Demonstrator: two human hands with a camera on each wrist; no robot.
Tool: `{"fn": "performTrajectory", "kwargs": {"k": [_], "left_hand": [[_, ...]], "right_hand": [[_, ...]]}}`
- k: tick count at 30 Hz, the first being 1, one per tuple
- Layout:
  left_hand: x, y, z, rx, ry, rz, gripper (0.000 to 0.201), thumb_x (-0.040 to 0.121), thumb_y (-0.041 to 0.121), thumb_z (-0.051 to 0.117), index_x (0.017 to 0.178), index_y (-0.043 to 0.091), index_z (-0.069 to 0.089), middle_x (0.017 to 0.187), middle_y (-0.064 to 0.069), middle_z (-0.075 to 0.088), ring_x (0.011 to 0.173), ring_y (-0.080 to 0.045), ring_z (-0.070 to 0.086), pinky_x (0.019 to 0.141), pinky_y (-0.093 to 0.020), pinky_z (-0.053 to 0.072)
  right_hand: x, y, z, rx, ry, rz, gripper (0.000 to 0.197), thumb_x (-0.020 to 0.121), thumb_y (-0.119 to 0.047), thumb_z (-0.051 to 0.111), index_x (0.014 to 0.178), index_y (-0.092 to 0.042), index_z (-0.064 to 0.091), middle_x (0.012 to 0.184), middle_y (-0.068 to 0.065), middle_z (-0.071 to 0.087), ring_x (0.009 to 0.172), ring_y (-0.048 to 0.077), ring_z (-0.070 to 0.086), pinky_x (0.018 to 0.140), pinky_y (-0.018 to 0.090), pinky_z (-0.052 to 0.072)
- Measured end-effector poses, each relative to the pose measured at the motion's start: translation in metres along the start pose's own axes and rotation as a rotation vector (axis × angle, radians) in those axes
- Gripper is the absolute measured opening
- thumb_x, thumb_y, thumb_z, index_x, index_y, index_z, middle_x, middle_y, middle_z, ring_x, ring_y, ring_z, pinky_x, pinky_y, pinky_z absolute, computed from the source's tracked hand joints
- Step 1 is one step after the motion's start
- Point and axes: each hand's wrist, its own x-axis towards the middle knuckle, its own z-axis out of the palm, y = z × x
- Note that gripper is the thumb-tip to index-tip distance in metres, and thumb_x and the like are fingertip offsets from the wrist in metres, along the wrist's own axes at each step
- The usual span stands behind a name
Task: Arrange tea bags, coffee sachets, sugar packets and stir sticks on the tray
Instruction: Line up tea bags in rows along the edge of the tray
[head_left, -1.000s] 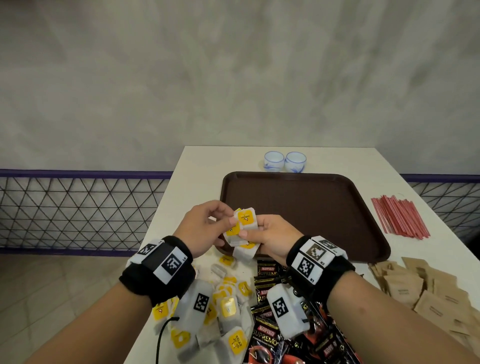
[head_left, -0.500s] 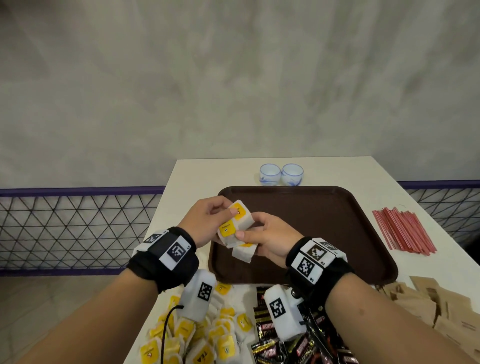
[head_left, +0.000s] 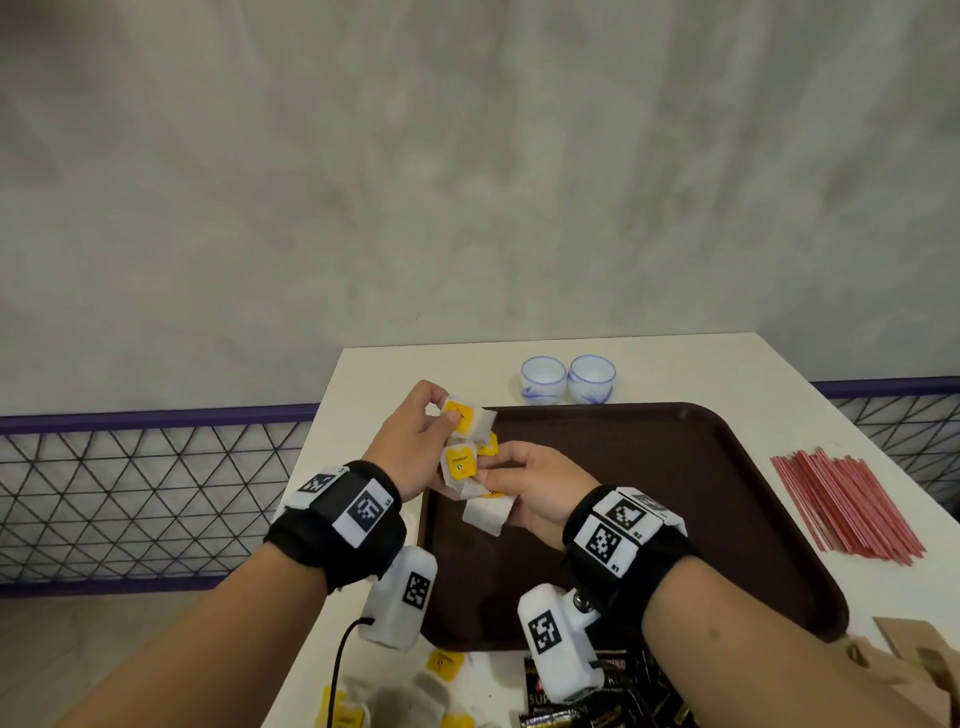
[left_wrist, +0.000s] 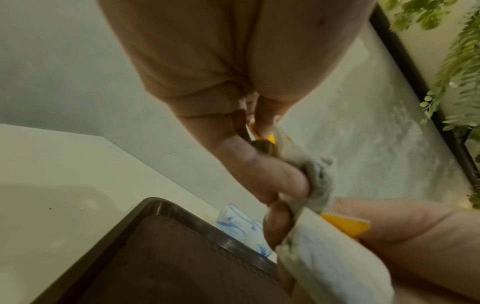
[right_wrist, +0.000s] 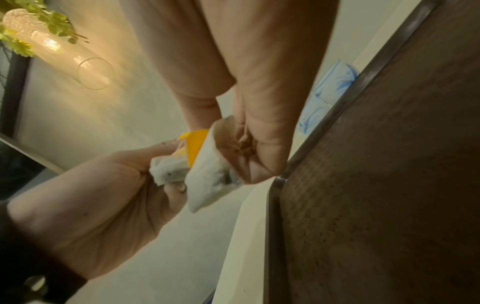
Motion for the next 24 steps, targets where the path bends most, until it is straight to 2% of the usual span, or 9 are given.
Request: {"fn": "performTrajectory", "kwargs": {"k": [2, 5, 7, 9, 12, 15, 18, 20, 24], "left_hand": [[0.005, -0.002, 0.000, -0.008, 0.040, -0.028, 0.006, 0.100, 0.023, 0.039, 0.094, 0.022, 0.040, 0.086, -0.018, 0.065, 0.066, -0.032, 0.068, 0.055, -0.049, 0.058], [0.006, -0.006, 0.008, -0.066, 0.024, -0.088, 0.009, 0.100, 0.023, 0.039, 0.091, 0.025, 0.040, 0.098, -0.021, 0.061, 0.071, -0.040, 0.068, 0.058, -0.055, 0.057], [0.005, -0.010, 0.019, 0.018, 0.025, -0.066, 0.005, 0.099, 0.024, 0.041, 0.094, 0.021, 0.042, 0.097, -0.013, 0.062, 0.069, -0.038, 0.069, 0.057, -0.049, 0.058], [0.006, -0.014, 0.030, 0.211, 0.078, 0.010, 0.003, 0.097, 0.021, 0.044, 0.094, 0.020, 0.045, 0.090, -0.006, 0.063, 0.068, -0.032, 0.068, 0.056, -0.034, 0.057], [0.010, -0.019, 0.040, 0.366, 0.196, 0.060, 0.004, 0.094, 0.016, 0.049, 0.096, 0.019, 0.050, 0.085, -0.002, 0.063, 0.077, -0.021, 0.061, 0.066, -0.027, 0.047], [0.009, -0.020, 0.044, 0.349, 0.269, 0.064, 0.005, 0.093, 0.017, 0.050, 0.098, 0.015, 0.053, 0.085, -0.005, 0.064, 0.079, -0.023, 0.060, 0.070, -0.029, 0.047], [0.005, -0.020, 0.046, 0.259, 0.306, 0.085, 0.007, 0.091, 0.011, 0.050, 0.095, 0.016, 0.052, 0.087, -0.003, 0.063, 0.081, -0.021, 0.060, 0.073, -0.030, 0.049], [0.007, -0.023, 0.045, 0.210, 0.320, 0.089, 0.008, 0.089, 0.010, 0.051, 0.090, 0.018, 0.051, 0.089, -0.004, 0.062, 0.081, -0.022, 0.060, 0.075, -0.032, 0.050], [0.009, -0.023, 0.043, -0.009, 0.293, 0.018, 0.012, 0.093, 0.015, 0.052, 0.083, 0.021, 0.049, 0.087, -0.008, 0.057, 0.069, -0.026, 0.058, 0.070, -0.040, 0.053]], "right_hand": [[0.004, 0.000, -0.001, 0.021, 0.029, 0.004, 0.018, 0.090, 0.005, 0.055, 0.092, -0.012, 0.058, 0.093, 0.010, 0.064, 0.075, 0.017, 0.063, 0.063, 0.030, 0.052], [0.008, 0.004, 0.000, 0.088, 0.031, 0.024, 0.036, 0.093, 0.005, 0.050, 0.115, -0.024, 0.051, 0.104, 0.013, 0.064, 0.078, 0.019, 0.063, 0.062, 0.033, 0.052], [0.011, 0.005, 0.006, 0.141, 0.021, 0.053, 0.043, 0.094, 0.007, 0.042, 0.118, -0.028, 0.048, 0.091, 0.009, 0.062, 0.065, 0.017, 0.058, 0.059, 0.032, 0.049], [0.013, 0.006, 0.012, 0.220, 0.033, 0.087, 0.039, 0.094, 0.008, 0.035, 0.118, -0.019, 0.052, 0.075, 0.008, 0.059, 0.054, 0.017, 0.051, 0.056, 0.032, 0.048], [0.013, 0.004, 0.013, 0.388, 0.097, 0.117, 0.031, 0.096, 0.003, 0.032, 0.109, -0.009, 0.058, 0.085, 0.015, 0.062, 0.068, 0.026, 0.059, 0.060, 0.038, 0.051], [0.005, -0.001, 0.015, 0.542, 0.009, 0.118, 0.028, 0.094, -0.008, 0.036, 0.107, -0.005, 0.060, 0.086, 0.013, 0.069, 0.073, 0.024, 0.064, 0.065, 0.036, 0.051], [0.002, 0.001, 0.021, 0.481, -0.021, 0.064, 0.031, 0.097, -0.024, 0.048, 0.123, -0.010, 0.058, 0.112, 0.013, 0.067, 0.092, 0.023, 0.067, 0.070, 0.034, 0.055], [0.004, 0.006, 0.023, 0.451, 0.036, 0.002, 0.031, 0.098, -0.021, 0.049, 0.127, -0.010, 0.053, 0.119, 0.017, 0.065, 0.096, 0.025, 0.066, 0.068, 0.035, 0.056], [0.003, 0.011, 0.021, 0.478, 0.080, -0.044, 0.026, 0.100, -0.009, 0.042, 0.122, -0.006, 0.054, 0.099, 0.015, 0.060, 0.076, 0.017, 0.057, 0.059, 0.029, 0.056]]}}
